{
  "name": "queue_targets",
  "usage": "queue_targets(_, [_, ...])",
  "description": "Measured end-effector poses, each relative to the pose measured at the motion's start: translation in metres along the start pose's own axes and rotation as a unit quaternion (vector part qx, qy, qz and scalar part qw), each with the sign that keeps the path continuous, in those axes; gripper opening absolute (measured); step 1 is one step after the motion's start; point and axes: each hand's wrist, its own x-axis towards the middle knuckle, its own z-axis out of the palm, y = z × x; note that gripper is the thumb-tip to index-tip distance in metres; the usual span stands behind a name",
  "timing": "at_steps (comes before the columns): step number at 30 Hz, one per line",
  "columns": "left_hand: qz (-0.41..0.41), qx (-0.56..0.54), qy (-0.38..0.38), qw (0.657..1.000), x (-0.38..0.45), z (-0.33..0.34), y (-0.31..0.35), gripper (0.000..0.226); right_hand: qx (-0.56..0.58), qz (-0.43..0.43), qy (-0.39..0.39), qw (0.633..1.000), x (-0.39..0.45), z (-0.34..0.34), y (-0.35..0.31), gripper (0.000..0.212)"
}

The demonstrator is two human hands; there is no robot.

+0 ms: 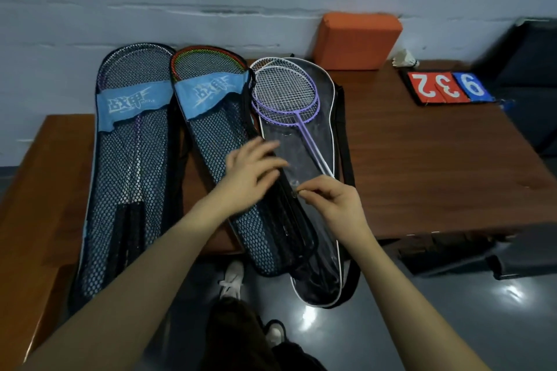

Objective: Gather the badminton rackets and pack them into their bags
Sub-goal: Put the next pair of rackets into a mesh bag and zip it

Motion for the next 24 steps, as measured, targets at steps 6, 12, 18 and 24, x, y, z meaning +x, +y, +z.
queue_targets(6, [-0.005, -0.002, 0.044, 0.999, -0.015, 0.002, 0.023, 0.013, -0.013, -0.021, 0.009, 1.0, -0.001, -0.002, -0.004, 0.016])
queue_targets(12, [-0.064, -0.026, 0.108, 0.992, 0.008, 0.011, 0.04, 0.014, -0.038, -0.04, 0.066, 0.996, -0.014, -0.031, -0.012, 0.011])
queue_targets(18, [-0.069, -0.015, 0.127, 0.989, 0.023, 0.025, 0.057, 0.016, -0.097, -0.025, 0.08, 0.992, -0.046, -0.06, -0.007, 0.011])
queue_targets(24, [-0.127, -0.024, 0.137, 0.982, 0.017, 0.042, 0.062, 0.017, -0.204, -0.03, 0.049, 0.977, -0.059, -0.056, 0.003, 0.008])
